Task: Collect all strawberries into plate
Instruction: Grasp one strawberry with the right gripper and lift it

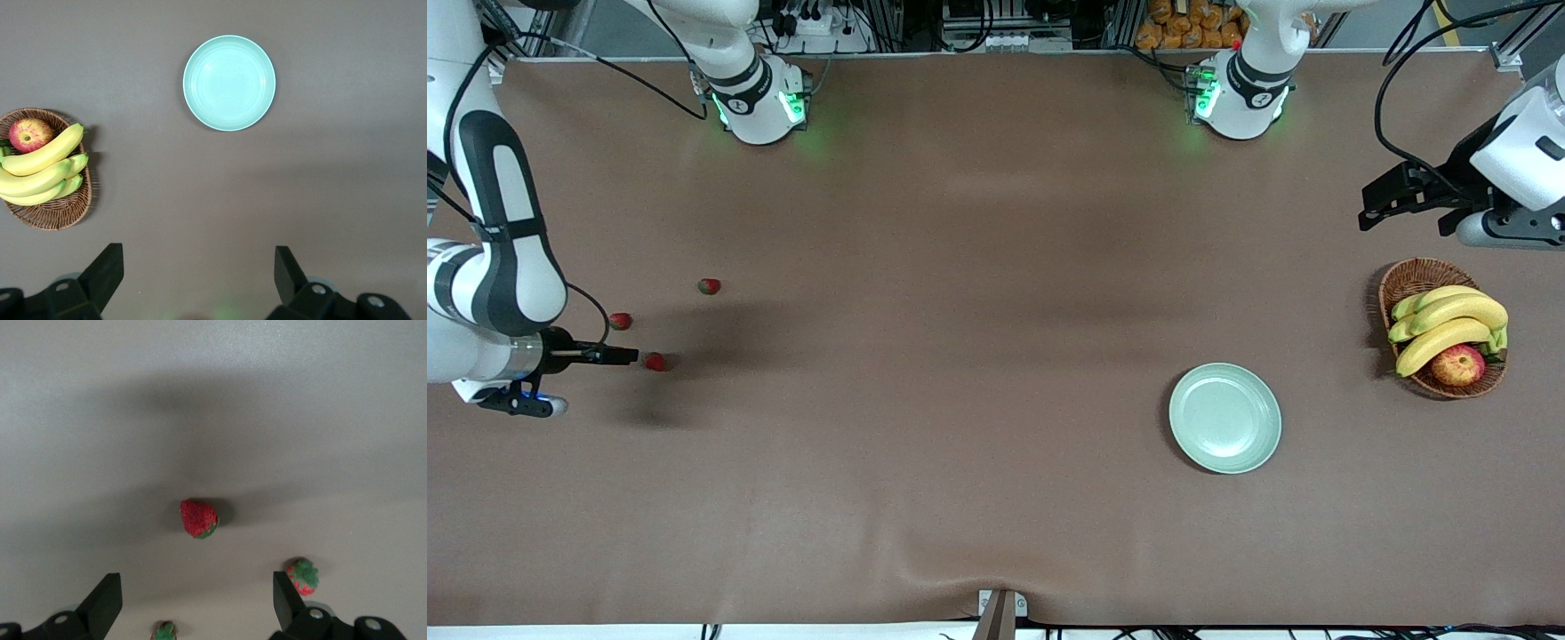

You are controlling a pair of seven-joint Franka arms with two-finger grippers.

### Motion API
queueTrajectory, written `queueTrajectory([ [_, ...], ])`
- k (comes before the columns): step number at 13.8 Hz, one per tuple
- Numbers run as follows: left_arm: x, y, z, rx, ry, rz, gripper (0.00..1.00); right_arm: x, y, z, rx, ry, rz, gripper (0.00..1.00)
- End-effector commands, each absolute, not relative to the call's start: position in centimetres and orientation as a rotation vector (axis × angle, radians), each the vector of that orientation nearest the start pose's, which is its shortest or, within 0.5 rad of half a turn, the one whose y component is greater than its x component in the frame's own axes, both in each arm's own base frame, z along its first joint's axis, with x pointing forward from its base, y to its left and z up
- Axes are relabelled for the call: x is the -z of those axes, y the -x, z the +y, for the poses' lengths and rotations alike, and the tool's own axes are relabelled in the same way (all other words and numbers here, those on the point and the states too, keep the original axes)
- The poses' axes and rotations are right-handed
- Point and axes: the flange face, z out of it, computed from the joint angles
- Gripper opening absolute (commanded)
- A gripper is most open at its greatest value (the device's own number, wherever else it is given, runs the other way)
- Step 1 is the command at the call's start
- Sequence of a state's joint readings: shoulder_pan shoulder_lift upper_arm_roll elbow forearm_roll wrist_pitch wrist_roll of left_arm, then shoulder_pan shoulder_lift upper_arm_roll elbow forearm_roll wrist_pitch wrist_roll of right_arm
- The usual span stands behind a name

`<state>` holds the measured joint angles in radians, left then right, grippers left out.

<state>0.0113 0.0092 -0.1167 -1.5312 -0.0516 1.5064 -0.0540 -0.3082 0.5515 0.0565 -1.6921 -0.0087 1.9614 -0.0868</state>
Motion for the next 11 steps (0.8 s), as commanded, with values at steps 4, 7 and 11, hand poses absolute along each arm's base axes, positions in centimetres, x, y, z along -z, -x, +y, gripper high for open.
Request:
queueTrajectory([
  [4,-62.9,-54.8,-6.3,-0.096,3.212,0.140,1.00,-22.4,-62.1,-16.2,-0.374,3.038,0.229,1.00],
  [7,-62.9,-54.8,-6.3,-0.096,3.212,0.140,1.00,-20.6,-61.7,-15.8,-0.328,3.048,0.224,1.00],
  [11,-62.8,-54.9,-6.4,-0.098,3.212,0.142,1.00,-18.6,-60.8,-14.9,-0.376,3.039,0.208,0.80],
])
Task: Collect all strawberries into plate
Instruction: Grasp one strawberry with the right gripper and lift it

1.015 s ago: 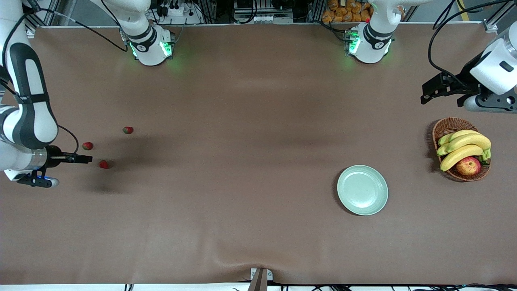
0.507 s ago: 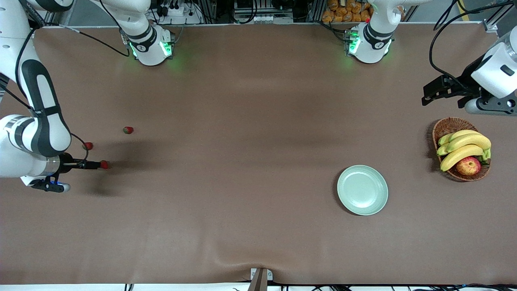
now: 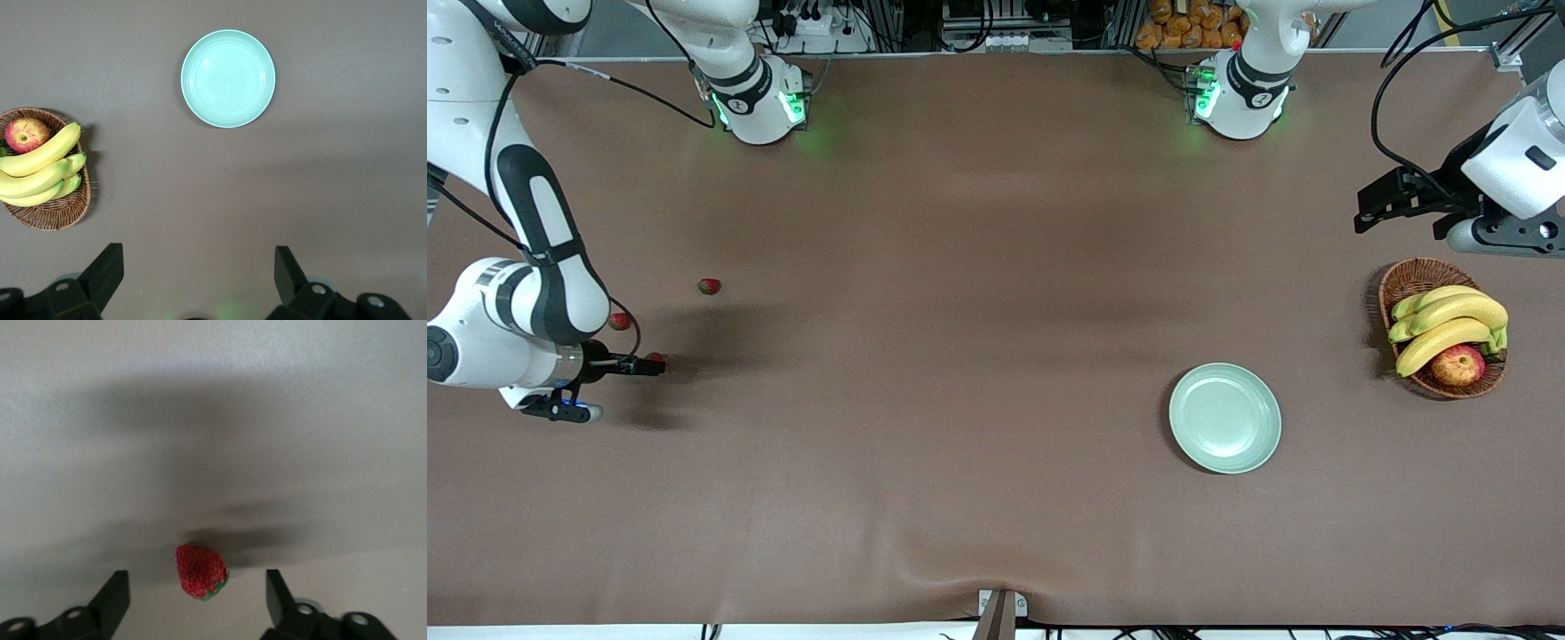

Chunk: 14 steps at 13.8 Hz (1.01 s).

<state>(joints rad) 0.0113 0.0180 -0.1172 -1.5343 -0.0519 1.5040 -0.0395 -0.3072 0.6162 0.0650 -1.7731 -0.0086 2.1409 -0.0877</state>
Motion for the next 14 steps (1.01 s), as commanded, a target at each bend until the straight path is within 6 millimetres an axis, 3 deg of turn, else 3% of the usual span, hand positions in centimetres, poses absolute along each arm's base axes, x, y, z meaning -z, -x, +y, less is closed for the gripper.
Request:
queueTrajectory([
  [1,-62.8,-54.9,-6.4,-0.101,3.212,0.140,1.00,-18.3,-60.4,-14.8,-0.391,3.033,0.209,0.77],
  [3,-62.7,-54.9,-6.5,-0.104,3.212,0.145,1.00,-17.8,-60.0,-14.9,-0.405,3.030,0.211,0.75],
  [6,-62.1,-55.2,-6.7,-0.121,3.212,0.147,1.00,-17.5,-60.1,-14.9,-0.396,3.031,0.212,0.61],
  [8,-62.1,-55.3,-6.8,-0.122,3.220,0.147,1.00,-17.6,-60.2,-14.8,-0.382,3.035,0.208,0.46],
  [11,-62.1,-55.3,-6.6,-0.119,3.220,0.143,1.00,-17.9,-60.6,-14.3,-0.372,3.041,0.193,0.15],
  [13,-62.1,-55.3,-6.6,-0.120,3.220,0.143,1.00,-18.3,-60.8,-13.8,-0.372,3.043,0.183,0.01],
  [14,-62.0,-55.3,-6.6,-0.124,3.220,0.142,1.00,-18.7,-60.9,-13.8,-0.373,3.043,0.183,0.00],
])
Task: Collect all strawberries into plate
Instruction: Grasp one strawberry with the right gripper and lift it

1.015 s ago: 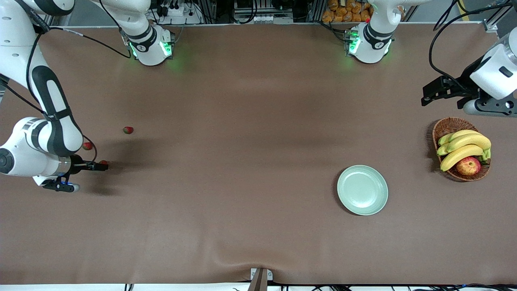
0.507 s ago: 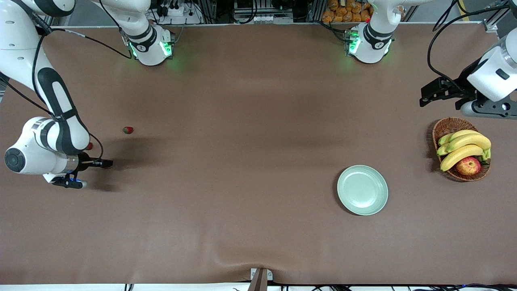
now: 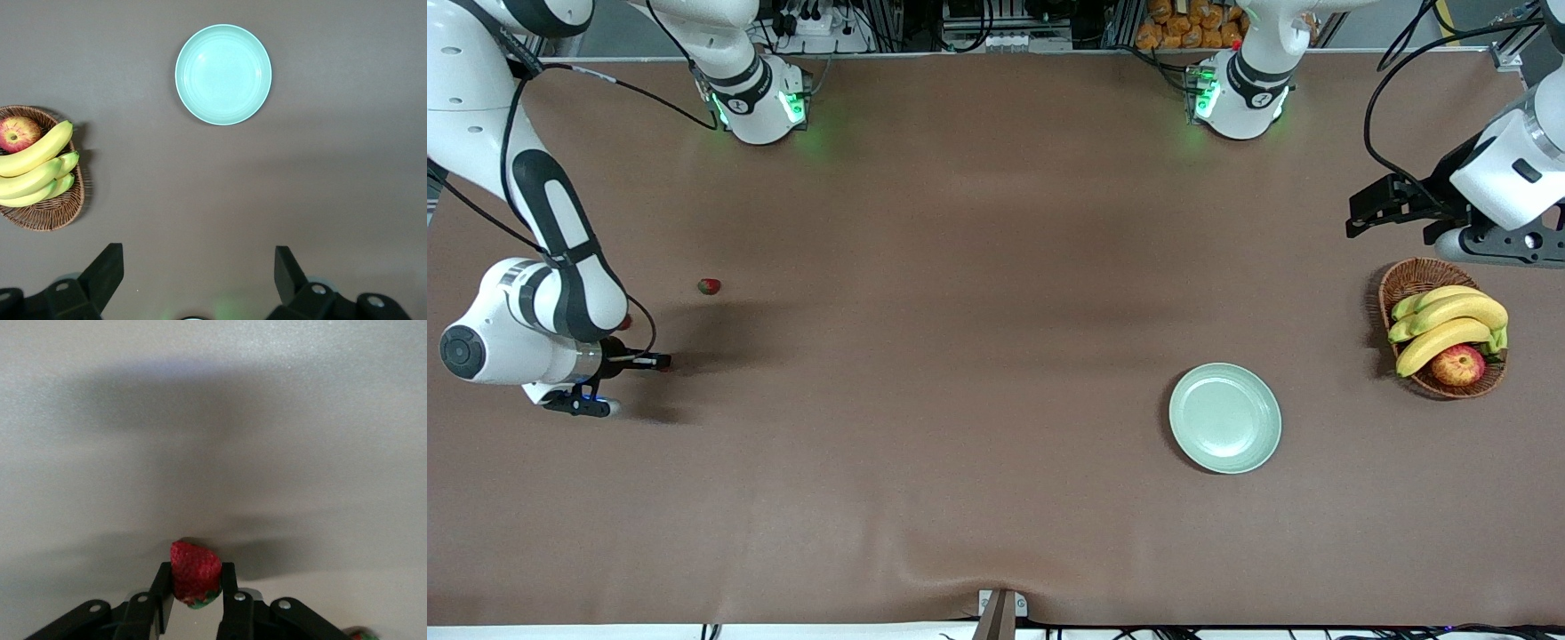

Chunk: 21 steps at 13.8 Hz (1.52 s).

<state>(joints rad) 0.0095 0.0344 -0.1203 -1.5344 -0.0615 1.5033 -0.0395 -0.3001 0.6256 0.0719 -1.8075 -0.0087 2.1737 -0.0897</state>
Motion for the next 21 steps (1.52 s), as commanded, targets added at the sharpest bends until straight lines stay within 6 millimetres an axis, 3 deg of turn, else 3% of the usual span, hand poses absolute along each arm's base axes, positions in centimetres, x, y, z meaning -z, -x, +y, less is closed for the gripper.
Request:
queueTrajectory([
  [1,-62.0,-55.3,-6.6,-0.125,3.220,0.140,1.00,-19.3,-61.2,-13.0,-0.392,3.041,0.182,0.00],
  [6,-62.0,-55.3,-6.6,-0.125,3.220,0.140,1.00,-23.4,-62.8,-10.0,-0.491,3.024,0.239,0.00],
  [12,-61.9,-55.3,-6.6,-0.127,3.218,0.142,1.00,-25.9,-63.9,1.2,-0.515,2.865,0.555,0.00],
  [21,-61.5,-55.6,-7.0,-0.138,3.218,0.129,1.00,-27.9,-61.1,23.3,-0.597,2.677,0.959,0.00],
])
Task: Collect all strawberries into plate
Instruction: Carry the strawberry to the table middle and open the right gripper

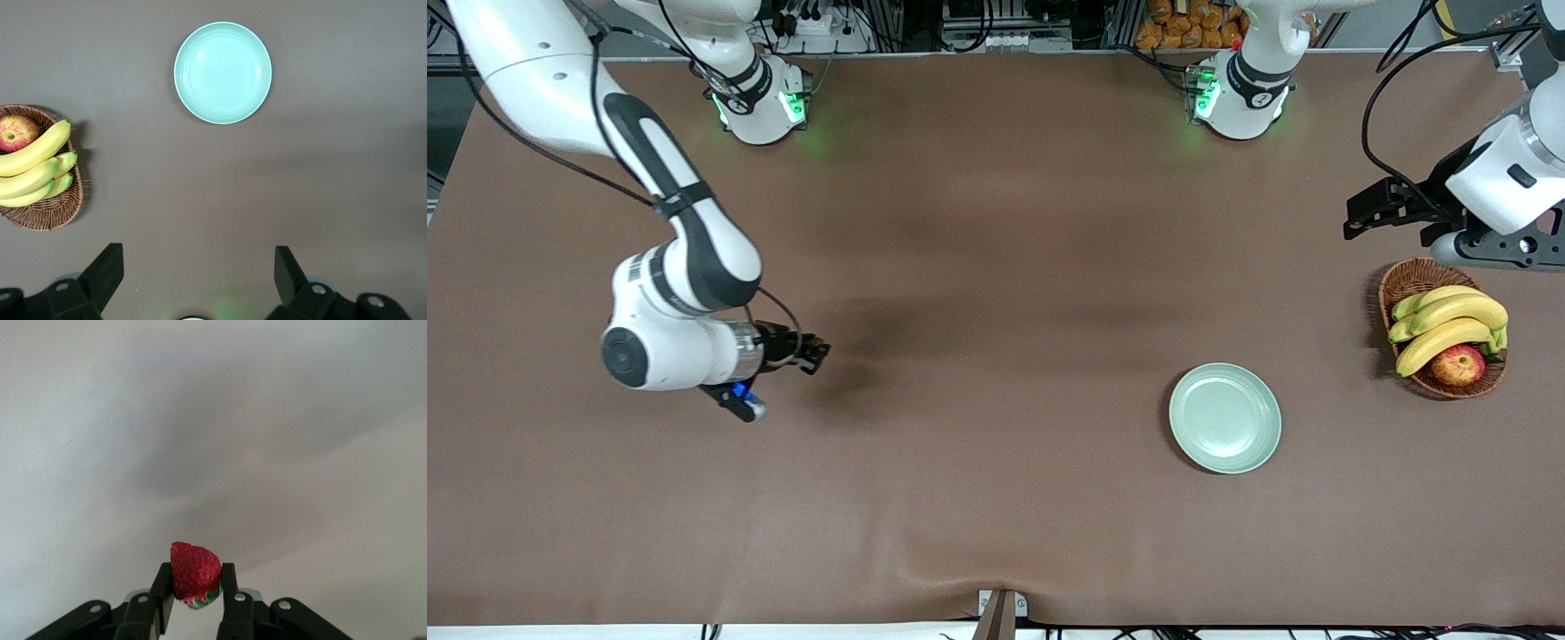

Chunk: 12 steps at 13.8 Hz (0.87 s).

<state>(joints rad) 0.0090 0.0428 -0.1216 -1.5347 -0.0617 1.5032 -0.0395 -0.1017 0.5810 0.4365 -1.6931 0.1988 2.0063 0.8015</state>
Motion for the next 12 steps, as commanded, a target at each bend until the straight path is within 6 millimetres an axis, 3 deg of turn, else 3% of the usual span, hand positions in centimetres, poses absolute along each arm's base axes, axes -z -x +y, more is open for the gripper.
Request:
queueTrajectory([
  [1,-61.5,-55.6,-7.0,-0.138,3.218,0.129,1.00,-28.0,-60.5,25.9,-0.581,2.667,1.006,0.00],
  [4,-61.5,-55.6,-7.0,-0.136,3.219,0.129,1.00,-27.5,-57.7,33.9,-0.534,2.648,1.073,0.00],
  [7,-61.3,-55.6,-7.0,-0.145,3.218,0.129,1.00,-25.2,-54.7,39.8,-0.523,2.625,1.117,0.00],
  [12,-61.2,-55.7,-7.1,-0.146,3.218,0.131,1.00,-21.4,-50.5,45.4,-0.531,2.635,1.112,0.00],
])
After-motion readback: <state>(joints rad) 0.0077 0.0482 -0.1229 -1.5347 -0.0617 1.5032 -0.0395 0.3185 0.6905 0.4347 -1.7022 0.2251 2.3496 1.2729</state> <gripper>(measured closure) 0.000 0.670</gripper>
